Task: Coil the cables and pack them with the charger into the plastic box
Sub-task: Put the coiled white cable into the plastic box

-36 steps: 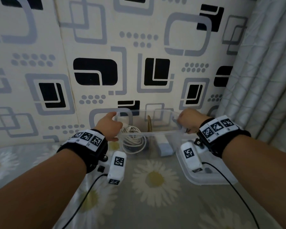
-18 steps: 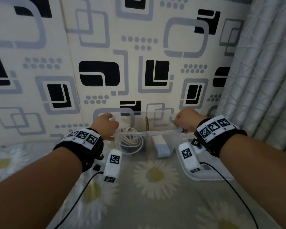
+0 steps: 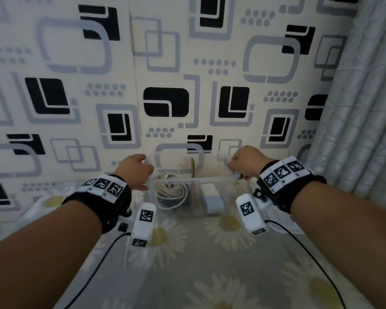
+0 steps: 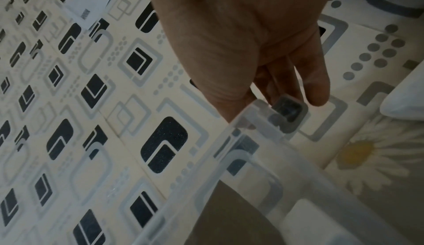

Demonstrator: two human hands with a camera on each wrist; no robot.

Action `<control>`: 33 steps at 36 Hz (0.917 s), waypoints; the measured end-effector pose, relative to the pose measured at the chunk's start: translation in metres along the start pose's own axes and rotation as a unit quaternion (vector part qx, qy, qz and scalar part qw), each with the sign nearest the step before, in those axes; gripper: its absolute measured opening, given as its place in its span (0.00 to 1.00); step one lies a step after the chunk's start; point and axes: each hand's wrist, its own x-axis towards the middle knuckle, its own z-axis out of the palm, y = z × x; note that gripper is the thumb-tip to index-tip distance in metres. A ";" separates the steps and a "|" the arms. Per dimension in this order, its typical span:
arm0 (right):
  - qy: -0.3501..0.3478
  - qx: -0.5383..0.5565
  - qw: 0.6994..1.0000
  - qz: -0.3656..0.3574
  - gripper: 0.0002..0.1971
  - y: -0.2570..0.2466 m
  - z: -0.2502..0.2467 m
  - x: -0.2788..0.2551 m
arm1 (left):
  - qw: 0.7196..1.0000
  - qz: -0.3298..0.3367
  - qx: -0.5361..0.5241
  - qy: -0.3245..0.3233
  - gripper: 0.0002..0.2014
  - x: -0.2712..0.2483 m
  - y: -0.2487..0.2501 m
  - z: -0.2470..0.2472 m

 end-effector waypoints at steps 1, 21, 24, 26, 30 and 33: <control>0.000 -0.002 1.000 -0.004 0.14 -0.003 0.002 -0.002 | 1.000 0.003 0.006 0.001 0.26 -0.002 -0.002 -0.004; 0.003 0.056 0.998 -0.001 0.16 -0.010 0.028 -0.015 | 0.999 -0.047 -0.012 0.004 0.23 -0.017 -0.022 -0.026; -0.001 0.065 0.998 -0.003 0.16 -0.007 0.029 -0.017 | 0.998 -0.052 0.017 -0.012 0.18 -0.020 -0.021 -0.027; -0.005 0.070 0.997 -0.012 0.17 -0.005 0.028 -0.019 | 0.997 -0.061 0.047 -0.022 0.12 -0.018 -0.020 -0.029; 0.006 0.075 0.997 -0.033 0.22 0.002 0.019 -0.022 | 0.996 -0.031 0.081 -0.001 0.24 -0.016 -0.014 -0.030; 0.029 0.076 0.996 -0.027 0.25 0.009 0.005 -0.024 | 0.997 0.008 0.065 0.042 0.25 -0.025 0.004 -0.029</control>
